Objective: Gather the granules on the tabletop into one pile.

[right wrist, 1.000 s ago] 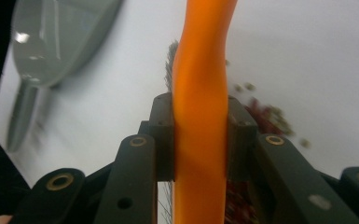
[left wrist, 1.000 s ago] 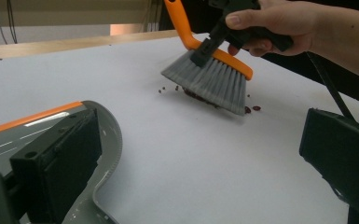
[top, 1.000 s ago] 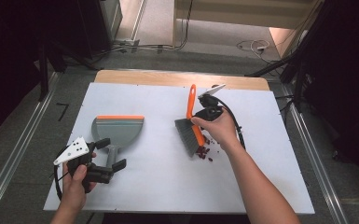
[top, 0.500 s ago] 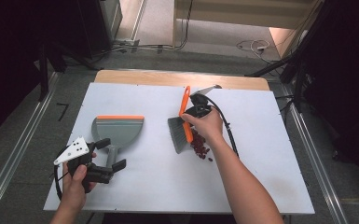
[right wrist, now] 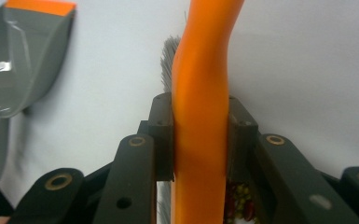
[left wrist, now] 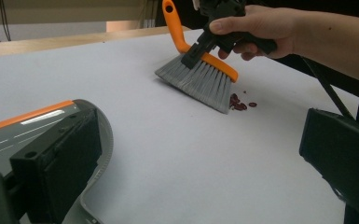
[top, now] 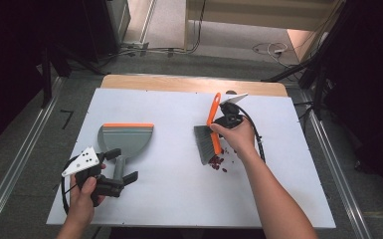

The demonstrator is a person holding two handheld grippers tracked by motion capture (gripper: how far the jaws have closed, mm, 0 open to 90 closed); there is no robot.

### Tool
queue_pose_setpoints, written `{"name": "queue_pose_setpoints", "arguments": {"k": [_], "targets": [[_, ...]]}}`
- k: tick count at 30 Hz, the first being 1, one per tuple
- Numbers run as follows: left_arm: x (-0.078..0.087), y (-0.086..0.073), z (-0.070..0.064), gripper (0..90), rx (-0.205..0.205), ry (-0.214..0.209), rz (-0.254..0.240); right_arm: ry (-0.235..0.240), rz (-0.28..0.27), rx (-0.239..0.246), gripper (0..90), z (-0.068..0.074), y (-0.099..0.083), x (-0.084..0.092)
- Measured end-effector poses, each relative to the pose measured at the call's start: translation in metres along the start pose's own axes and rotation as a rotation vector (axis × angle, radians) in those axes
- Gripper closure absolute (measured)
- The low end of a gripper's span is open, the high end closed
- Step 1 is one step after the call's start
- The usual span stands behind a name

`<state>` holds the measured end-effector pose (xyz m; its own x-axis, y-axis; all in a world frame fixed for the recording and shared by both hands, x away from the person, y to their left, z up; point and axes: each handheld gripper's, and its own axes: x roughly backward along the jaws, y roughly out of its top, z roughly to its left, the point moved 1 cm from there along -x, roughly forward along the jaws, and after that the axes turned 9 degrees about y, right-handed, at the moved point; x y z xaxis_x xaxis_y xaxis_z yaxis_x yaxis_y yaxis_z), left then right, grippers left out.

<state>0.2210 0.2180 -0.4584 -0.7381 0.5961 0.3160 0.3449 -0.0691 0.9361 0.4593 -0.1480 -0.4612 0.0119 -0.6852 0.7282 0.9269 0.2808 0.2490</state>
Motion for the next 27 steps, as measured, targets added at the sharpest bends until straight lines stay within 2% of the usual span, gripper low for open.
{"name": "queue_pose_setpoints", "arguments": {"k": [1,3,5,6,7,10,12,14,16,18,20,22,24,27], "targets": [[0.0,0.0,0.0,0.3,0.003,0.0,-0.002,0.023,0.0,0.037,68.4,0.004,0.0,0.003],[0.0,0.0,0.001,0.3,0.003,0.0,0.002,0.059,0.0,0.062,68.4,0.012,-0.002,0.009],[-0.001,0.0,0.001,0.3,0.002,0.0,0.002,0.064,-0.001,0.137,68.4,0.021,-0.004,0.018],[-0.001,0.0,0.001,0.3,0.003,0.0,0.001,0.06,0.004,0.158,68.4,0.025,-0.005,0.024],[-0.001,0.0,0.001,0.3,0.001,0.001,0.001,0.048,0.007,0.214,68.4,0.029,-0.007,0.03],[0.0,0.0,0.001,0.3,0.001,0.003,0.003,-0.021,0.062,0.41,68.3,0.045,-0.017,0.044],[0.0,0.0,0.001,0.3,0.003,0.003,0.002,-0.075,0.118,0.546,68.3,0.057,-0.027,0.051],[-0.001,0.0,0.001,0.3,0.004,0.003,0.003,-0.15,0.187,0.677,68.3,0.068,-0.039,0.053],[-0.002,0.0,0.0,0.3,0.001,0.001,0.005,-0.222,0.261,0.791,68.3,0.075,-0.05,0.05],[-0.002,0.0,0.0,0.3,0.001,0.001,0.007,-0.273,0.345,0.866,68.3,0.08,-0.062,0.043],[-0.002,0.0,-0.001,0.3,0.001,0.003,0.007,-0.295,0.432,0.959,68.3,0.081,-0.074,0.035],[-0.002,-0.001,-0.001,0.3,0.0,0.004,0.007,-0.278,0.508,1.014,68.3,0.083,-0.085,0.025],[-0.002,-0.001,-0.001,0.3,0.0,0.004,0.009,-0.251,0.548,1.052,68.3,0.084,-0.091,0.017],[-0.003,-0.001,-0.001,0.3,-0.001,0.003,0.011,-0.242,0.59,1.07,68.3,0.086,-0.093,0.007]]}}
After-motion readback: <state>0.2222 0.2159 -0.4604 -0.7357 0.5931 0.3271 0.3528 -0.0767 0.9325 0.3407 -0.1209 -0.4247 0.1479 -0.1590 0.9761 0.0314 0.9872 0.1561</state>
